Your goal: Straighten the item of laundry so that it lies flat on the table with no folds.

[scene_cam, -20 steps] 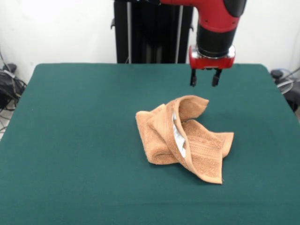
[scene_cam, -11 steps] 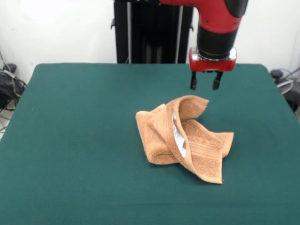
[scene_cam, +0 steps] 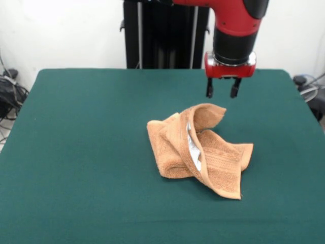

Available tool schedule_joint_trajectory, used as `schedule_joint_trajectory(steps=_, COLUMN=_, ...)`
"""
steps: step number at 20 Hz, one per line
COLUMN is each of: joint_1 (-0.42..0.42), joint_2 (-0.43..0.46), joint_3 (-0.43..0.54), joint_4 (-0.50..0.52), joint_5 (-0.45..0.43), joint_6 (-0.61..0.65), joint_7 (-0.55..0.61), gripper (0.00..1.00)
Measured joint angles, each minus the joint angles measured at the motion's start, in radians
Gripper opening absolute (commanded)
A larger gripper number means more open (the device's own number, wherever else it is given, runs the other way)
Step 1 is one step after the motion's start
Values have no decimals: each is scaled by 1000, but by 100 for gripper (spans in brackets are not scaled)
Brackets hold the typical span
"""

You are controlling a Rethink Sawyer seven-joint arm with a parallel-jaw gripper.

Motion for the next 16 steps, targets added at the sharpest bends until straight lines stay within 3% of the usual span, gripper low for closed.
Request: schedule_joint_trajectory(steps=16, joint_1=-5, joint_2=73, joint_3=0, joint_4=-59, joint_5=0, joint_6=0, joint_7=0, gripper=100)
